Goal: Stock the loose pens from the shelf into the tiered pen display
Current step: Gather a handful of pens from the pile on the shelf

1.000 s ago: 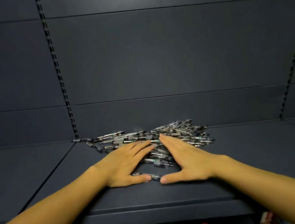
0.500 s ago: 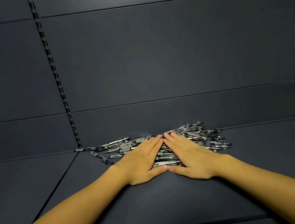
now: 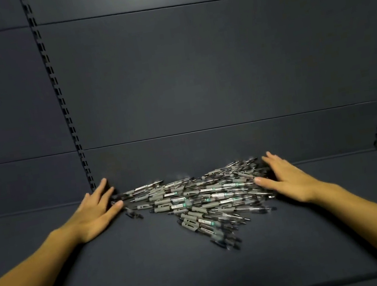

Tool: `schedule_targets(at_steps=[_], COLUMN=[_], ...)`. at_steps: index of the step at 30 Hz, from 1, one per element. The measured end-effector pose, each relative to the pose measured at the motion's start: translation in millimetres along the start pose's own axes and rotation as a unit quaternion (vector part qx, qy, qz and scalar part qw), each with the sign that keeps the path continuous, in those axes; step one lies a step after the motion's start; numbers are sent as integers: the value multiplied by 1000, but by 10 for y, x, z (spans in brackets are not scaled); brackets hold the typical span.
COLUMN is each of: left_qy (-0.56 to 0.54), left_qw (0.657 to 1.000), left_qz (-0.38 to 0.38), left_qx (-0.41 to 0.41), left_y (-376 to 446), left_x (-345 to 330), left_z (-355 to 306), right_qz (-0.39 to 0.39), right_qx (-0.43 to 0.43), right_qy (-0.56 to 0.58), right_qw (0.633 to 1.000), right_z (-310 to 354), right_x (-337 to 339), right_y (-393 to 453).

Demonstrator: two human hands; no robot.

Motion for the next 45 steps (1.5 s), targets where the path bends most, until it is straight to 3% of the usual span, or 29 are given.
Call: schedule_targets(at_steps=[4,12,17,20,24,28,33,36,45], left_qy=[-9,13,-46,-85,-92,-73,2,17,-89], left_qw=[997,999,997,991,975,989,997,996,979], left_qz=[58,12,-54,-100,-177,-71,41,20,-21], left_qx=[49,34,25,27,101,108,64,89,180], left_y=[40,125,159,129,123,50,59,98,181], left_x=[-127,-239,-174,-98,137,39,-191,-232,-252], left_z=[-304,-1335,-1754,-1729,-1111,-659,-938,-1239,-1770], right_qz=[37,29,-20,-35,-101,-77,28,13,13], right_qx=[-33,-26,-6,-7,-55,-99,-113,-133,-161], right_qy=[-12,27,68,125,185,166,18,15,41], right_qw=[999,999,997,992,976,978,993,991,986], right_z=[39,145,319,240,-72,-317,-54,121,277], right_x=[-250,-297,-284,-219,93,116,-193,-285,-375], right_y=[41,84,113,104,28,-24,50,143,221])
Point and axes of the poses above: each hand's wrist, its own y-axis towards the middle knuckle, its own x-axis out of the back of the hand, z = x × y, the point moved 5 cm from there along y, towards the middle knuckle, and after that the axes turned 3 degrees about y, right-handed, at the moved point
